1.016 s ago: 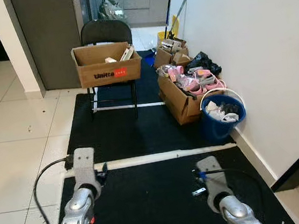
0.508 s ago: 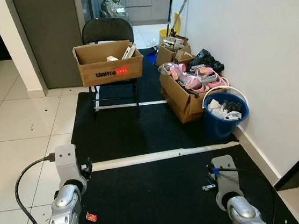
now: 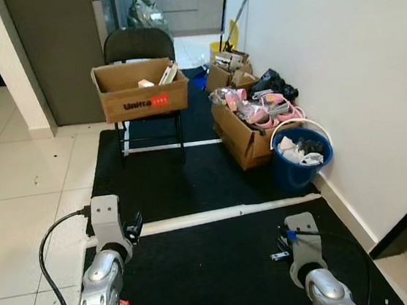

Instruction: Picking trash to rubbish bin

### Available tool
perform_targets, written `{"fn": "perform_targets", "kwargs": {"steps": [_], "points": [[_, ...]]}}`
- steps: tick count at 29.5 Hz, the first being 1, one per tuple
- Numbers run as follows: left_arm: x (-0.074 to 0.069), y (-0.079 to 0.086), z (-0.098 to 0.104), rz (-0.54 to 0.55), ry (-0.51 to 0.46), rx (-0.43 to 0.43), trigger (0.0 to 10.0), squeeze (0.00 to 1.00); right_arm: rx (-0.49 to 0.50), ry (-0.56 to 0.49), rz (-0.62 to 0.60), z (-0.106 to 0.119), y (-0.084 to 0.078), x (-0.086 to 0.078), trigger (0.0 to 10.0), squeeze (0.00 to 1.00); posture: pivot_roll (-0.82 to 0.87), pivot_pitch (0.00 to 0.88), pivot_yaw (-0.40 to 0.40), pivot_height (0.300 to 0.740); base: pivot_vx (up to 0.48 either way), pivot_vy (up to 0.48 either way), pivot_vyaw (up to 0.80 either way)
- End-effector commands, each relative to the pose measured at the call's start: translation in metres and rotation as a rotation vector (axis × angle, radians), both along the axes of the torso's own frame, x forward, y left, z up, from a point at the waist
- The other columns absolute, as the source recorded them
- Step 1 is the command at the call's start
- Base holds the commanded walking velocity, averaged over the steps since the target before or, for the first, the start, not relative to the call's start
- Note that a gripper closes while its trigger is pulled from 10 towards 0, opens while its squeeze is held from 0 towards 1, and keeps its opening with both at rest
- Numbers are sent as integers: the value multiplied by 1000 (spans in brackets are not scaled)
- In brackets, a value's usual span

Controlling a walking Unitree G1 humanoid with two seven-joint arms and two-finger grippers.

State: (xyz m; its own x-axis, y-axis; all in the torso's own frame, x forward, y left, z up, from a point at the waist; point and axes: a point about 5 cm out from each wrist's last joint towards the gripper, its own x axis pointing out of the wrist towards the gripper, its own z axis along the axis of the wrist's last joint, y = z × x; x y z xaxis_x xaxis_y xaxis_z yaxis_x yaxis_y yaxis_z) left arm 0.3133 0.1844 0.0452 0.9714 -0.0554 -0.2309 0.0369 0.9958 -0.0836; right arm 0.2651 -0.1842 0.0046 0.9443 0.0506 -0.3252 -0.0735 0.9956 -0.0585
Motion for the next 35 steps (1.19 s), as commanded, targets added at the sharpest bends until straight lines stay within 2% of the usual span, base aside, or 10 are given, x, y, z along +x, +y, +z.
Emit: {"fn": "perform_targets", "kwargs": {"steps": [1,12,23,35], "points": [[-2,-6,-3,-17,9,-7,10000,0,5,1,0,-1,0,0,10000,0,-82,59,-29,740,345,0,0],[-2,-13,-3,-53,11,27,10000,0,11,12,-21,-2,-2,1,10000,0,-82,60,-25,740,339,0,0],[-2,-14,-3,-59,10,36,10000,0,24,7,-20,-2,-1,2,10000,0,-78,54,-25,740,340,0,-767],[-2,-13,-2,-57,7,41,10000,0,14,9,-5,-1,1,4,10000,0,-75,44,-26,740,337,0,0]]}}
